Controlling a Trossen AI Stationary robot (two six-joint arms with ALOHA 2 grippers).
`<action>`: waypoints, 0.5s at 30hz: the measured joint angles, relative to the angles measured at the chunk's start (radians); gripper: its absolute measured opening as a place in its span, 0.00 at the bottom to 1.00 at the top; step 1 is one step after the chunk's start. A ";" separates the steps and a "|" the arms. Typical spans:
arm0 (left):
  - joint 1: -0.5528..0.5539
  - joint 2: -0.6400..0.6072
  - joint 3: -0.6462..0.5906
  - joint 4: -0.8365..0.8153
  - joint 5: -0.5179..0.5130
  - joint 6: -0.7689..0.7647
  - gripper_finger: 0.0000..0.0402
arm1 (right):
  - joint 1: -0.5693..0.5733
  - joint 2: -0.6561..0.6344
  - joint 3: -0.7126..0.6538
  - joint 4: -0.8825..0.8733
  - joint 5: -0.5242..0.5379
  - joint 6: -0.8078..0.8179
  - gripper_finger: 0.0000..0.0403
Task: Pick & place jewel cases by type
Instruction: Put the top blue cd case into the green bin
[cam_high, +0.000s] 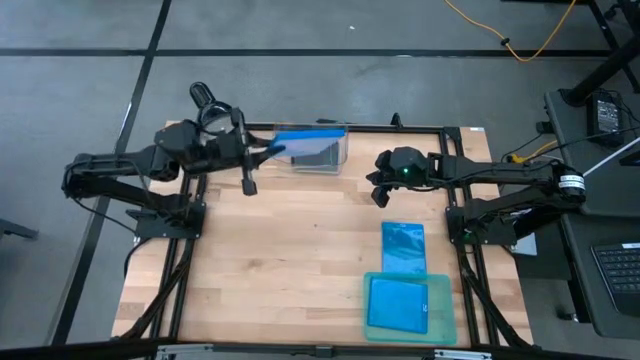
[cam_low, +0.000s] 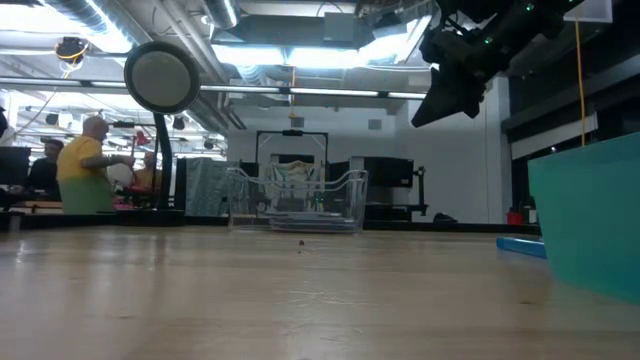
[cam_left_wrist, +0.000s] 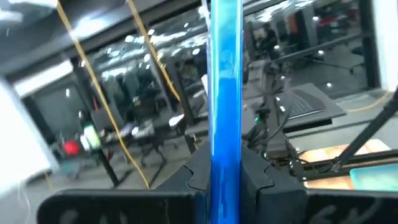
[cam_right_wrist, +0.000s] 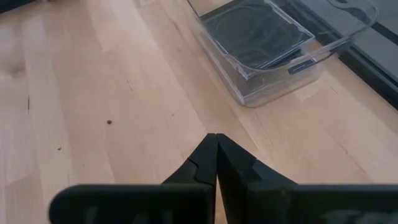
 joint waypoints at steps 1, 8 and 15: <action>-0.012 0.000 0.008 0.000 0.000 0.032 0.06 | 0.000 0.000 0.000 0.000 0.000 0.001 0.03; -0.097 0.001 0.077 0.000 0.002 0.314 0.06 | 0.000 0.000 0.000 0.008 0.000 0.022 0.03; -0.213 0.004 0.158 0.000 -0.019 0.654 0.06 | -0.001 0.000 0.000 0.008 0.001 0.051 0.03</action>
